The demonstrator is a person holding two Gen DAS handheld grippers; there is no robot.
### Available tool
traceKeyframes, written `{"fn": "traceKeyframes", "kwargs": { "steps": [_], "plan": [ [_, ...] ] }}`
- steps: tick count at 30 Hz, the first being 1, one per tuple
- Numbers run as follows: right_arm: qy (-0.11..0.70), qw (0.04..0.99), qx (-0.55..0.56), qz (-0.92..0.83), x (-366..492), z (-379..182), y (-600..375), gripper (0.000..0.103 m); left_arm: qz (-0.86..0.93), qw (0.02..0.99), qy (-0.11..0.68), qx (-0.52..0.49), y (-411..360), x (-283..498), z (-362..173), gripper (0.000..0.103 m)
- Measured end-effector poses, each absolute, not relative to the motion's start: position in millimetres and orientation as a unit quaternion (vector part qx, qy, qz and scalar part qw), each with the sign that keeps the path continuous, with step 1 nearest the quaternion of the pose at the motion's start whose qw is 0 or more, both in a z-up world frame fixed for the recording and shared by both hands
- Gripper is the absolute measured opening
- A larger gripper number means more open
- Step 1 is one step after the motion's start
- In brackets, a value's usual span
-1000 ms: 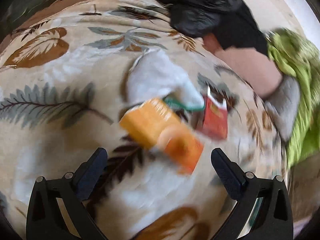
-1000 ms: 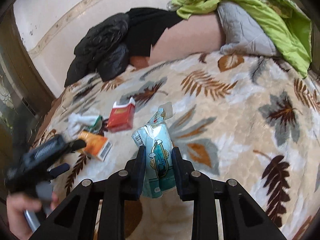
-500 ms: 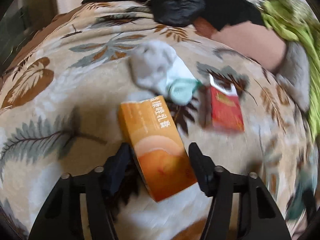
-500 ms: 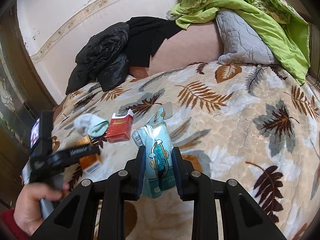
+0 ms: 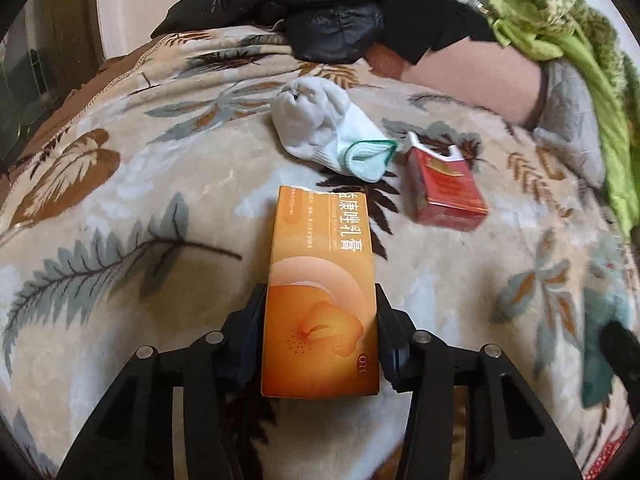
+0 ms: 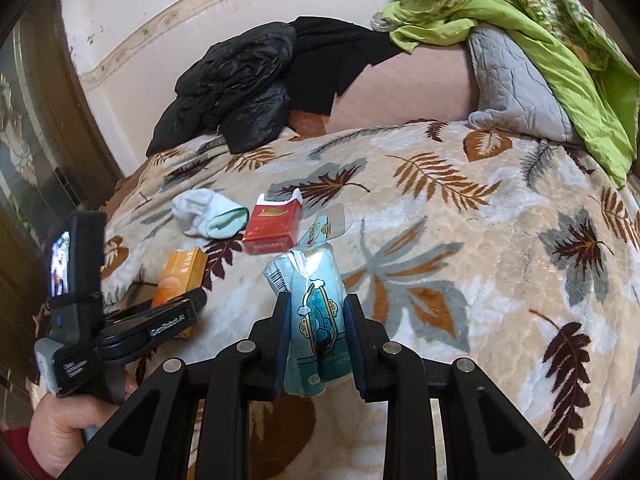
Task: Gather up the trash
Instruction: 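Grasp the orange medicine box with the left tool, then hold the orange box in the left tool while the right tool holds the teal packet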
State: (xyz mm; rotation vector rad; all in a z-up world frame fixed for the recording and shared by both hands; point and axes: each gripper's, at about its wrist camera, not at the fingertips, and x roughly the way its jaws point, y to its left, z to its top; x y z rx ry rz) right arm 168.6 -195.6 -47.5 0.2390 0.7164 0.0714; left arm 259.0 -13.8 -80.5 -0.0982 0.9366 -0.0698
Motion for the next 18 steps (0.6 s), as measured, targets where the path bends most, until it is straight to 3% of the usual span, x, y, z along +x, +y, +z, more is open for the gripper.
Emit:
{"fn": "traceKeyframes", "kwargs": {
  "steps": [12,18],
  "plan": [
    [0.343,0.931,0.113,0.051,121.3,-37.1,-187.4,0.028,-0.067,0.933,0.352,-0.016,4.0,142.8,-31.5,0.047],
    [0.34,0.935,0.088,0.054,88.1,-35.9,-181.0,0.028,-0.076,0.941,0.329,0.009,-6.0,131.3,-31.8,0.047]
  ]
}}
